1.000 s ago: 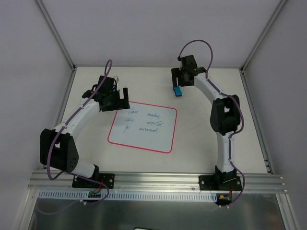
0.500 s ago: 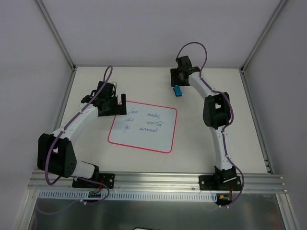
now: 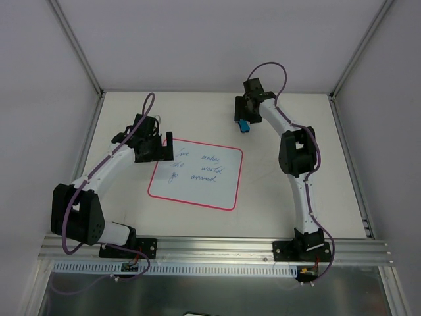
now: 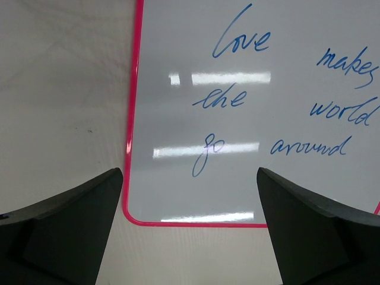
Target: Erase the whiteboard
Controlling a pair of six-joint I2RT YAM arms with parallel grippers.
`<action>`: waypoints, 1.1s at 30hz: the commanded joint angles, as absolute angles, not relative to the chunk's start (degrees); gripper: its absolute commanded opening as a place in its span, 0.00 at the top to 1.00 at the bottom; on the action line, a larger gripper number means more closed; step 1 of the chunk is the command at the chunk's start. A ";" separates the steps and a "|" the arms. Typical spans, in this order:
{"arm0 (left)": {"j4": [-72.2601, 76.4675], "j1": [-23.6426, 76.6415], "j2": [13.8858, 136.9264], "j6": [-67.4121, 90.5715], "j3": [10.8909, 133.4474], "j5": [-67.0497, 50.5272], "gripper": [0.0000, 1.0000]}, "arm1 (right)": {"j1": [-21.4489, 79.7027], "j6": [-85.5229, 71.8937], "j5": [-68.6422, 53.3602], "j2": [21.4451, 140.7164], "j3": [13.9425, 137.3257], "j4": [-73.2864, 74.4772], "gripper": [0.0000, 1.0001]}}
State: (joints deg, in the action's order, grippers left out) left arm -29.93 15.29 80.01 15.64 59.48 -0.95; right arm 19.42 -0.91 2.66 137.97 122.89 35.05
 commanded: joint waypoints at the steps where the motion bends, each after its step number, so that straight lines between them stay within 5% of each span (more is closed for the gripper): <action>1: -30.67 14.85 77.26 15.91 58.36 -1.41 0.01 | 19.07 -4.13 1.32 137.55 123.31 36.21 0.32; 33: -31.82 14.94 70.40 17.58 51.50 -2.29 0.03 | 18.46 -18.45 5.97 134.74 115.05 37.70 0.45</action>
